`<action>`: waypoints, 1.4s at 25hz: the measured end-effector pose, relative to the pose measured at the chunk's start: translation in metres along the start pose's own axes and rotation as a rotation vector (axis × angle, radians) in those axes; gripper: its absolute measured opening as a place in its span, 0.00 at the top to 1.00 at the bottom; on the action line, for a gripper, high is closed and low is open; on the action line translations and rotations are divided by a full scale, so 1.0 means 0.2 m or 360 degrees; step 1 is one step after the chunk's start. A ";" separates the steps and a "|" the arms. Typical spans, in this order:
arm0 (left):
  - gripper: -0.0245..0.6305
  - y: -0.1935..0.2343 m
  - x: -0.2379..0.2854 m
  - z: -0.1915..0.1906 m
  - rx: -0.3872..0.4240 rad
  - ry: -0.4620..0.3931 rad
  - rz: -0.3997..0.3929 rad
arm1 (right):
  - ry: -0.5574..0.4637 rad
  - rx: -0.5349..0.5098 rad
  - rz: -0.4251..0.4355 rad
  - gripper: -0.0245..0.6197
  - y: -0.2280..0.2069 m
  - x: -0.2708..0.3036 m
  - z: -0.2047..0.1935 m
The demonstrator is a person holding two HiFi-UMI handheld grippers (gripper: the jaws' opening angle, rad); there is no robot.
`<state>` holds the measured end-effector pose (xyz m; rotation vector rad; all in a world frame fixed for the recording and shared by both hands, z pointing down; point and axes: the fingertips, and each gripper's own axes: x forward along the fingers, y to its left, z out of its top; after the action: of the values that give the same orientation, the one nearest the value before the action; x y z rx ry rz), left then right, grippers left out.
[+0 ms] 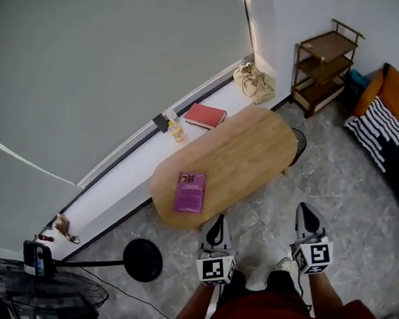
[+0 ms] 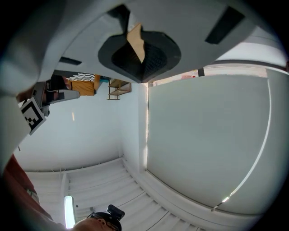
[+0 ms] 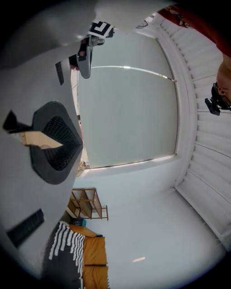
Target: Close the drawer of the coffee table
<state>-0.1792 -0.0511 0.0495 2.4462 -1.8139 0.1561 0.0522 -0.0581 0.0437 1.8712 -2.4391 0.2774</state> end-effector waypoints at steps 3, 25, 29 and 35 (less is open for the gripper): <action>0.95 -0.03 0.02 0.14 0.0026 -0.0039 0.0004 | -0.0041 -0.0020 -0.0001 0.97 -0.02 -0.02 0.14; 0.95 -0.05 0.07 0.58 0.0263 -0.0267 -0.0011 | -0.0180 -0.0264 -0.0068 0.97 -0.13 -0.05 0.54; 0.95 -0.06 0.06 0.55 0.0246 -0.0229 -0.0009 | -0.0161 -0.0249 -0.0067 0.97 -0.14 -0.06 0.52; 0.95 -0.07 0.03 0.54 0.0236 -0.0219 0.0000 | -0.0172 -0.0235 -0.0052 0.97 -0.13 -0.08 0.52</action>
<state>-0.1609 -0.0679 -0.0574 2.6172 -1.9222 0.1297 0.0889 -0.0667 -0.0581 1.9079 -2.4182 -0.0061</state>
